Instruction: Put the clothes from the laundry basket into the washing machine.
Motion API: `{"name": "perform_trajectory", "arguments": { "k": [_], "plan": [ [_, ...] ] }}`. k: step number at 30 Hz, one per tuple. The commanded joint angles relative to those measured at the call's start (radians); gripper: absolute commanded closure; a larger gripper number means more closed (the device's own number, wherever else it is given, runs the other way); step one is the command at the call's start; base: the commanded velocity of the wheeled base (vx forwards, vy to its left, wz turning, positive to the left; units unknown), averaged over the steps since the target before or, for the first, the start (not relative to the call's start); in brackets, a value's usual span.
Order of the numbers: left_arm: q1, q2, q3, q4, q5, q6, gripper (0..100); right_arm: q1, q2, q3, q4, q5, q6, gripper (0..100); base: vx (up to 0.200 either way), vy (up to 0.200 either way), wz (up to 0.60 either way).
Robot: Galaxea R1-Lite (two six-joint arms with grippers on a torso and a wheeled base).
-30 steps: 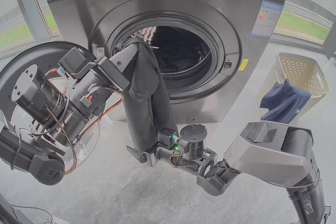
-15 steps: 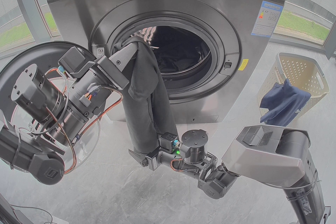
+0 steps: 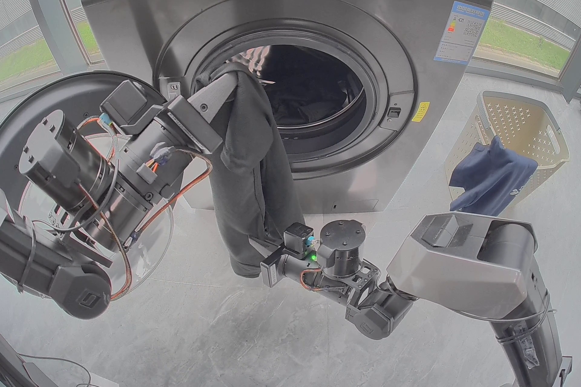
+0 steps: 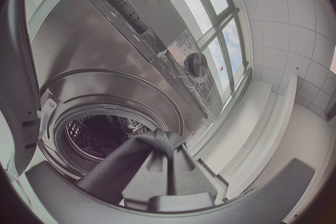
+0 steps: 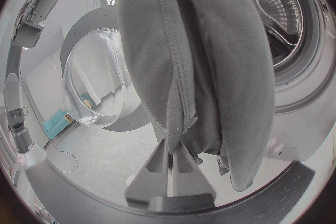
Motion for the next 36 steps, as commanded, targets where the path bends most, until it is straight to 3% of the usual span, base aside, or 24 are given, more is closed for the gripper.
{"name": "perform_trajectory", "arguments": {
  "k": [1, 6, 7, 11, 15, 19, 25, 29, 32, 36],
  "plan": [
    [0.0, 0.0, 0.0, -0.001, 0.0, -0.001, 100, -0.012, -0.016, 0.023, -0.006, -0.007, 0.0, 100, 0.0, 0.0, 0.0],
    [0.028, 0.003, -0.001, -0.001, -0.001, -0.001, 100, -0.029, -0.166, 0.21, -0.049, -0.007, 0.0, 100, 0.0, 0.0, 0.0],
    [0.043, 0.004, -0.007, -0.001, 0.0, -0.001, 100, -0.032, -0.249, 0.307, -0.065, -0.007, 0.0, 100, 0.0, 0.0, 0.0],
    [0.083, 0.001, -0.021, 0.004, 0.002, -0.002, 100, -0.084, -0.437, 0.523, -0.076, -0.031, -0.008, 100, 0.0, 0.0, 0.0],
    [0.094, -0.009, -0.013, 0.012, 0.014, -0.002, 100, -0.139, -0.629, 0.64, -0.078, -0.036, -0.003, 100, 0.0, 0.0, 0.0],
    [0.095, -0.02, -0.006, 0.018, 0.019, -0.001, 100, -0.193, -0.778, 0.678, -0.056, -0.054, 0.0, 100, 0.0, 0.0, 0.0],
    [0.084, -0.097, 0.0, 0.075, 0.079, 0.001, 100, -0.25, -0.862, 0.67, -0.053, -0.068, 0.003, 100, 0.0, 0.0, 0.0],
    [0.077, -0.157, 0.031, 0.124, 0.096, 0.009, 100, -0.27, -0.873, 0.617, -0.047, -0.094, 0.003, 100, 0.0, 0.0, 0.0],
    [0.069, -0.209, 0.057, 0.183, 0.094, 0.03, 100, -0.271, -0.882, 0.583, -0.05, -0.097, 0.004, 100, 0.0, 0.0, 0.0],
    [0.068, -0.227, 0.063, 0.191, 0.096, 0.033, 100, -0.27, -0.882, 0.541, -0.052, -0.131, 0.004, 100, 0.0, 0.0, 0.0]
  ]
}}
